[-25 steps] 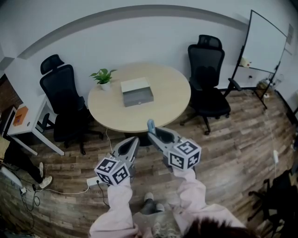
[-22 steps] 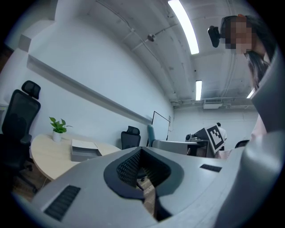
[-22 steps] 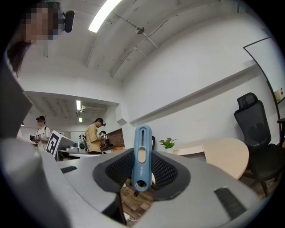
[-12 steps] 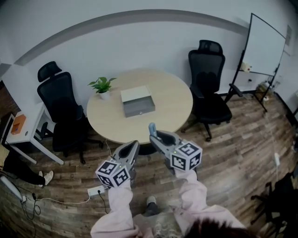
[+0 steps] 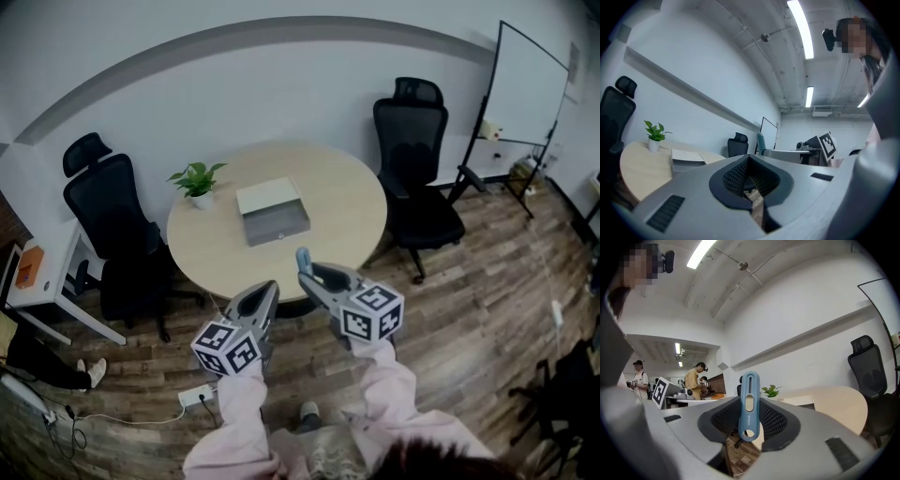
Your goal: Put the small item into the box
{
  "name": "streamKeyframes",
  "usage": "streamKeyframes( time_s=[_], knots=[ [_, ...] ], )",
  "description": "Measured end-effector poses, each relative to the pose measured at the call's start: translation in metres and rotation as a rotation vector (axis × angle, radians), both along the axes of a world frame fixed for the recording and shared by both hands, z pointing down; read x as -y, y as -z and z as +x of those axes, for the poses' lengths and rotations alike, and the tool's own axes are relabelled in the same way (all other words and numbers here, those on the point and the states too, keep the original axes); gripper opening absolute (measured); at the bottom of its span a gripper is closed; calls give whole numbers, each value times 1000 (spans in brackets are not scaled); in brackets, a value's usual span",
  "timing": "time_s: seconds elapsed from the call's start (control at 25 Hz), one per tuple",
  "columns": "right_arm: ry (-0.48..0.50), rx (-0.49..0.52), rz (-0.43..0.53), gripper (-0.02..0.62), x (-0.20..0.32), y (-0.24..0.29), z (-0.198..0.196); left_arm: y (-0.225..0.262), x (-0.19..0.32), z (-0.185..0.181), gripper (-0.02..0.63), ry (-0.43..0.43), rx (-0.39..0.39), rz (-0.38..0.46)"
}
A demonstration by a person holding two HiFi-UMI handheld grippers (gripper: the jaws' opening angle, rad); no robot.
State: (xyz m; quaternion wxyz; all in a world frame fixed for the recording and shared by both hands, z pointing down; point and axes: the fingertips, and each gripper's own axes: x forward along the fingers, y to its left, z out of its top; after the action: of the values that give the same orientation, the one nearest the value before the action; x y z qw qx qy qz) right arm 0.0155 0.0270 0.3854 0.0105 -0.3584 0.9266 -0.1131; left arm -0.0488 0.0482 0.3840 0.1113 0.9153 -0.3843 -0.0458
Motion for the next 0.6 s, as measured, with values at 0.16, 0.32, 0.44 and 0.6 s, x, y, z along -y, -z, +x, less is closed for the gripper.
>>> streamKeyframes(
  time_s=[0.16,0.32,0.44,0.6],
  knots=[
    [-7,-5,-5,138,10,0,-1,0,11,0,9,-11,-5,1],
    [-16,-4,-13,138,20,-3,-3,-2,21,-2,9,-20,-8,-4],
    [-22,-7,-20,138,26,-6,-5,-5,27,-4,9,-24,-11,-9],
    [-25,-10,-32,138,34,-10,-9,-9,34,-9,9,-34,-16,-17]
  ],
)
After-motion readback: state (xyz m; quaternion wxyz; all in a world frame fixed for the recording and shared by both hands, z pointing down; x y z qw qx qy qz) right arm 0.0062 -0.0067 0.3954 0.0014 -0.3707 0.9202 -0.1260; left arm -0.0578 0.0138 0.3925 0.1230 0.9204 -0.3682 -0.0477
